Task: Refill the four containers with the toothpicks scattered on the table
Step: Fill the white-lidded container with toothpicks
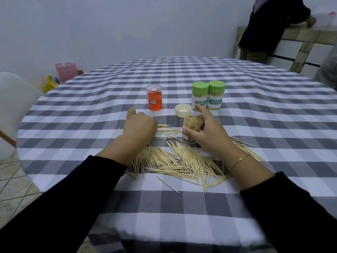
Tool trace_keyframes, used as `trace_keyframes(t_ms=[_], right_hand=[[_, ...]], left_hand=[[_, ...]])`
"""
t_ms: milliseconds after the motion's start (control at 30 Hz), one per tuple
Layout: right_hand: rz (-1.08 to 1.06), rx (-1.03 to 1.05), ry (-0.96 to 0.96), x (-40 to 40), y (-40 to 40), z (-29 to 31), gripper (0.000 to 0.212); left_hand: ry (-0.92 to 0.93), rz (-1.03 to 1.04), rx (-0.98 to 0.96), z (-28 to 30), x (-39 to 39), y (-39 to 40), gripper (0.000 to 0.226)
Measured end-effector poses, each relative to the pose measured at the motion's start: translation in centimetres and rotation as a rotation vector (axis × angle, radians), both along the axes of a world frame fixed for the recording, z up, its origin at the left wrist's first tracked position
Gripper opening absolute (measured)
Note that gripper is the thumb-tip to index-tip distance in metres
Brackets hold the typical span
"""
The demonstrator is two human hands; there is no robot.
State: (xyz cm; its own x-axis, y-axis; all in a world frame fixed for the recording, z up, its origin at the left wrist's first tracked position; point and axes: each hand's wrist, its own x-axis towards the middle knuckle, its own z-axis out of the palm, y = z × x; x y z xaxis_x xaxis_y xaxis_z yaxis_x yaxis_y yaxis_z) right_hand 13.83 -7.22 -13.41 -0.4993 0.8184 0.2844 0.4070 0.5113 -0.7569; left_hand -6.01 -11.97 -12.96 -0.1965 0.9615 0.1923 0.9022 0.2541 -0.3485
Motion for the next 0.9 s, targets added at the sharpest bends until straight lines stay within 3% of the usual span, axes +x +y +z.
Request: trace_keyframes(t_ms=[200, 367, 600, 767, 900], right_hand=[[0.013, -0.012, 0.017, 0.0, 0.1, 0.0, 0.080], [0.023, -0.027, 0.014, 0.0, 0.1, -0.2, 0.081], [0.025, -0.035, 0.014, 0.0, 0.1, -0.2, 0.083], [0.038, -0.041, 0.019, -0.1, 0.2, -0.2, 0.084], [0.037, -0.045, 0.013, -0.3, 0.3, -0.4, 0.089]], left_hand=[[-0.255, -0.039, 0.198, 0.9, -0.2, -0.3, 0.032], [-0.963, -0.001, 0.422, 1.6, 0.0, 0.1, 0.021], [-1.508, -0.068, 0.756, 3.2, 1.3, 0.6, 0.014], [-1.613, -0.136, 0.917, 4.0, 2.5, 1.3, 0.017], [-1.521, -0.192, 0.931, 3.9, 4.3, 1.8, 0.009]])
